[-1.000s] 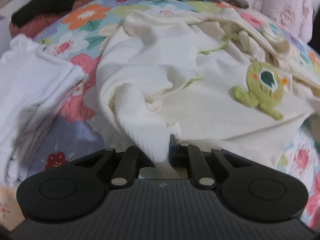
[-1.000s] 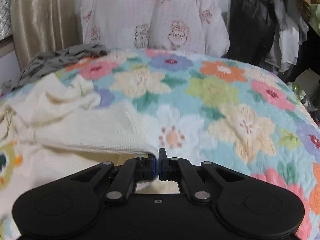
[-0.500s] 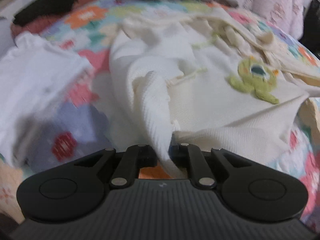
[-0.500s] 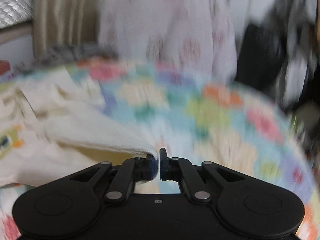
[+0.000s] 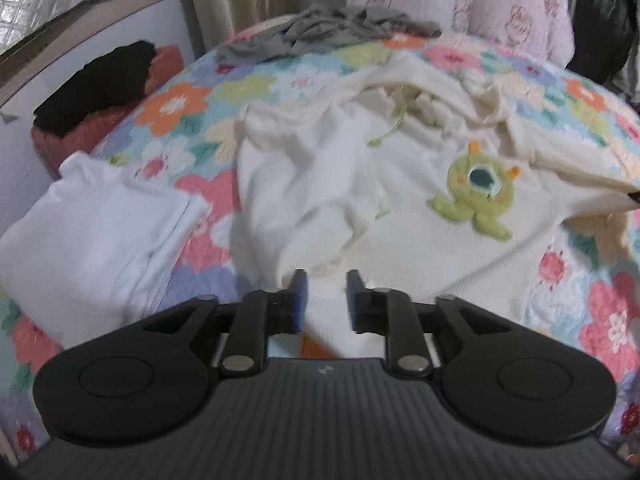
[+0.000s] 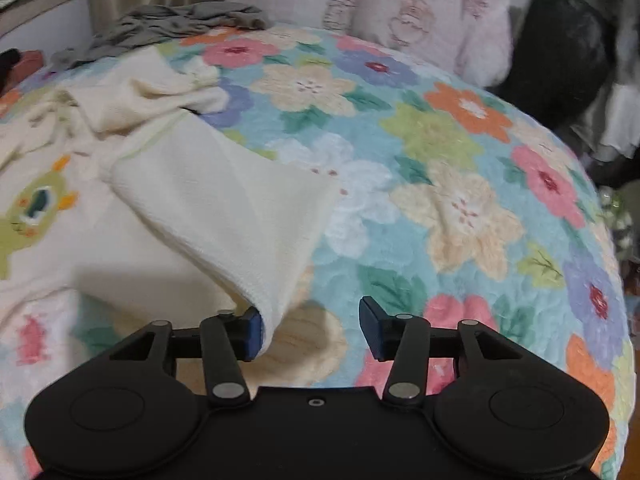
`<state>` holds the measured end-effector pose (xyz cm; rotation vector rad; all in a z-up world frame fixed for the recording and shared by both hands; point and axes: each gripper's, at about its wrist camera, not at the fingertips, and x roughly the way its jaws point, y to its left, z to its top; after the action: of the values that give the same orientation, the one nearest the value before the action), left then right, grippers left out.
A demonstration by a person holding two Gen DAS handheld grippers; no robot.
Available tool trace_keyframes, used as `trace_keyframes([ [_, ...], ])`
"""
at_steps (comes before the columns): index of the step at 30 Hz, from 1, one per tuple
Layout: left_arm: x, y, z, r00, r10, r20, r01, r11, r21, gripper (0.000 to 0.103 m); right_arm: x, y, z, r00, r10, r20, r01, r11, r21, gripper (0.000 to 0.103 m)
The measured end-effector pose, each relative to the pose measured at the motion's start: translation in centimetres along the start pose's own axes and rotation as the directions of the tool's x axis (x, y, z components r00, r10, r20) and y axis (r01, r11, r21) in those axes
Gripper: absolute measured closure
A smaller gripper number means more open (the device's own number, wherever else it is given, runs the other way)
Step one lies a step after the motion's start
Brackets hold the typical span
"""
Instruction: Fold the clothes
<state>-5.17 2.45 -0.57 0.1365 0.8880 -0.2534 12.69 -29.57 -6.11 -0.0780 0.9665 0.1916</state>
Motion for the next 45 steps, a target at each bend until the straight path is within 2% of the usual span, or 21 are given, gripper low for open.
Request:
trace_keyframes([
  [3, 1.7, -1.3, 1.7, 0.999, -0.041, -0.001, 0.041, 0.998, 0.054, 0.075, -2.8, 0.0, 1.2, 0.966, 0.256, 0.029, -0.257, 0.965, 0.048, 0.05],
  [5, 2.9, -3.3, 3.4, 0.996, -0.091, -0.005, 0.091, 0.991, 0.099, 0.074, -4.3, 1.1, 2.4, 0.944, 0.317, 0.091, -0.314, 0.949, -0.038, 0.047],
  [8, 3.8, -6.8, 6.4, 0.978, -0.209, 0.017, 0.205, 0.969, 0.14, 0.068, -2.8, 3.7, 3.6, 0.96, 0.246, 0.129, -0.223, 0.959, -0.175, 0.042],
  [10, 4.6, -9.5, 8.3, 0.965, -0.26, 0.045, 0.248, 0.952, 0.179, 0.059, -0.3, 5.5, 4.2, 0.974, 0.208, 0.092, -0.18, 0.952, -0.249, 0.042],
  [15, 8.9, -18.3, 12.4, 0.952, -0.298, 0.064, 0.26, 0.902, 0.344, 0.053, 5.7, 10.1, 4.5, 0.992, 0.113, 0.057, -0.077, 0.897, -0.435, 0.039],
  [16, 9.8, -20.2, 13.0, 0.957, -0.279, 0.076, 0.23, 0.894, 0.384, 0.053, 6.9, 10.7, 4.6, 0.996, 0.07, 0.053, -0.036, 0.882, -0.47, 0.039],
  [18, 9.9, -22.8, 13.7, 0.965, -0.179, 0.191, 0.07, 0.879, 0.471, 0.053, 8.5, 11.4, 4.7, 0.999, -0.019, 0.044, 0.039, 0.839, -0.543, 0.039],
  [20, 9.1, -24.7, 14.1, 0.939, -0.186, 0.289, -0.001, 0.839, 0.544, 0.036, 8.8, 11.2, 4.8, 0.998, -0.029, 0.058, 0.058, 0.804, -0.592, 0.041],
  [24, 10.9, -26.5, 15.7, 0.949, -0.242, 0.2, 0.092, 0.824, 0.559, 0.034, 8.3, 8.9, 5.9, 0.998, 0.041, 0.041, -0.012, 0.84, -0.543, 0.06],
  [27, 14.6, -26.7, 17.0, 0.944, -0.325, 0.057, 0.256, 0.83, 0.495, 0.031, 7.6, 7.2, 6.2, 0.993, 0.094, 0.066, -0.049, 0.866, -0.498, 0.062],
  [28, 15.7, -26.7, 17.3, 0.941, -0.338, 0.02, 0.294, 0.845, 0.446, 0.031, 7.6, 7.0, 6.2, 0.993, 0.098, 0.069, -0.052, 0.871, -0.489, 0.065],
  [29, 16.8, -26.6, 17.7, 0.938, -0.347, -0.013, 0.325, 0.863, 0.387, 0.031, 7.6, 6.8, 6.1, 0.993, 0.095, 0.071, -0.049, 0.875, -0.482, 0.078],
  [30, 17.9, -26.6, 17.8, 0.933, -0.36, -0.025, 0.345, 0.87, 0.352, 0.031, 7.7, 6.6, 5.9, 0.994, 0.086, 0.074, -0.04, 0.878, -0.477, 0.097],
  [31, 18.9, -26.6, 17.9, 0.927, -0.374, -0.03, 0.363, 0.873, 0.325, 0.031, 7.7, 6.4, 5.8, 0.994, 0.077, 0.077, -0.031, 0.881, -0.472, 0.099],
  [33, 21.3, -27.4, 17.9, 0.942, -0.332, -0.047, 0.326, 0.873, 0.361, 0.032, 7.6, 5.8, 5.6, 0.994, 0.065, 0.089, -0.016, 0.888, -0.459, 0.099],
  [36, 24.8, -28.5, 18.4, 0.978, -0.195, -0.073, 0.206, 0.87, 0.447, 0.038, 7.1, 3.9, 6.3, 0.991, 0.072, 0.112, -0.018, 0.905, -0.425, 0.099],
  [37, 25.6, -28.4, 18.6, 0.988, -0.14, -0.066, 0.154, 0.866, 0.475, 0.046, 7.0, 3.1, 6.5, 0.99, 0.078, 0.118, -0.024, 0.913, -0.407, 0.099],
  [38, 25.9, -28.1, 19.0, 0.992, -0.115, -0.053, 0.126, 0.862, 0.491, 0.066, 7.0, 2.2, 6.7, 0.988, 0.09, 0.124, -0.036, 0.924, -0.382, 0.099],
  [40, 26.1, -26.8, 20.0, 0.991, -0.125, -0.047, 0.132, 0.866, 0.482, 0.091, 7.3, 0.5, 6.9, 0.989, 0.091, 0.117, -0.05, 0.947, -0.316, 0.099],
  [43, 25.2, -23.9, 22.1, 0.992, -0.126, -0.031, 0.128, 0.907, 0.401, 0.097, 7.6, -1.5, 6.7, 0.991, 0.026, 0.13, 0.009, 0.966, -0.26, 0.099],
  [45, 24.1, -21.4, 23.6, 0.994, -0.102, 0.047, 0.078, 0.93, 0.36, 0.098, 7.3, -2.8, 6.5, 0.988, -0.017, 0.153, 0.054, 0.969, -0.241, 0.099],
])
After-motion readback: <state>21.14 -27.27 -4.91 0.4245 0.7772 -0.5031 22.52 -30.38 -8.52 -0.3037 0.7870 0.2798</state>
